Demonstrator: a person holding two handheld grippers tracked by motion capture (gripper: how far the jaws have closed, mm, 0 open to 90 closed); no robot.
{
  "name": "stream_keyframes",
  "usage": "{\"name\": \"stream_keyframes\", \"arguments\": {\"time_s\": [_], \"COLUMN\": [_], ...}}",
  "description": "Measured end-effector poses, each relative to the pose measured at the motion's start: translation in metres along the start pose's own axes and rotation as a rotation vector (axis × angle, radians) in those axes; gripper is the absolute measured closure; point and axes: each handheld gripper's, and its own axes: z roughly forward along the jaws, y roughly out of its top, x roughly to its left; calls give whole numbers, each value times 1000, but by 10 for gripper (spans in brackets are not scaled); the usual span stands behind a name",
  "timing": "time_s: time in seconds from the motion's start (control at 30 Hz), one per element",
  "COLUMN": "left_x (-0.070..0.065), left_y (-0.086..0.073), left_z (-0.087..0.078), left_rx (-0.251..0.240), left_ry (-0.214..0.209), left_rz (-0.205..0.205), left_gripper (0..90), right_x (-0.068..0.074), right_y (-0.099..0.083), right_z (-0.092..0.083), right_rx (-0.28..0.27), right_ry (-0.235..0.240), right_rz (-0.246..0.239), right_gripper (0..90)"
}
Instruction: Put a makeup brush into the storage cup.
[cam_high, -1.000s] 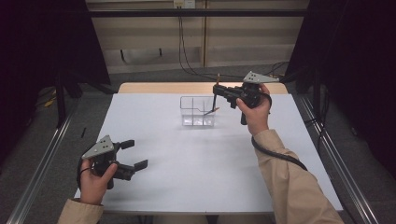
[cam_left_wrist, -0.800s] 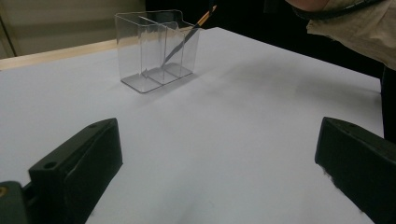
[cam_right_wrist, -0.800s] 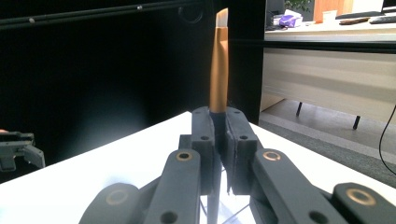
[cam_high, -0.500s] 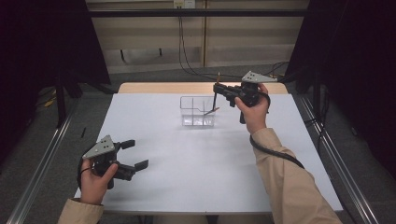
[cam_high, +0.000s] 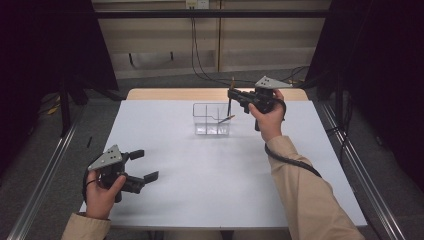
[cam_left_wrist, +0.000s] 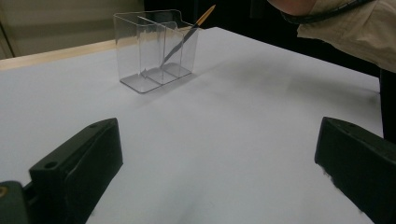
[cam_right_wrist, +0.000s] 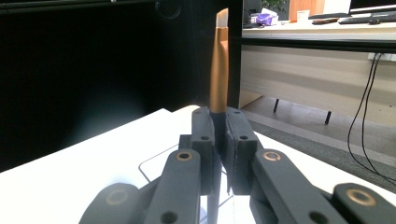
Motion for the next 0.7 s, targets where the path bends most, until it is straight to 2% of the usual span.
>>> {"name": "stream_keyframes", "arguments": {"time_s": [0.7], "left_x": [0], "left_y": [1], "left_z": [-1], "left_rx": [-1], "left_ry": [1], "left_rz": [3], "left_gripper": [11], "right_x": [0], "right_y": [-5], "right_z": [10], "right_rx": [35], "right_ry": [-15], "right_rz": [-22], "right_gripper": [840]}}
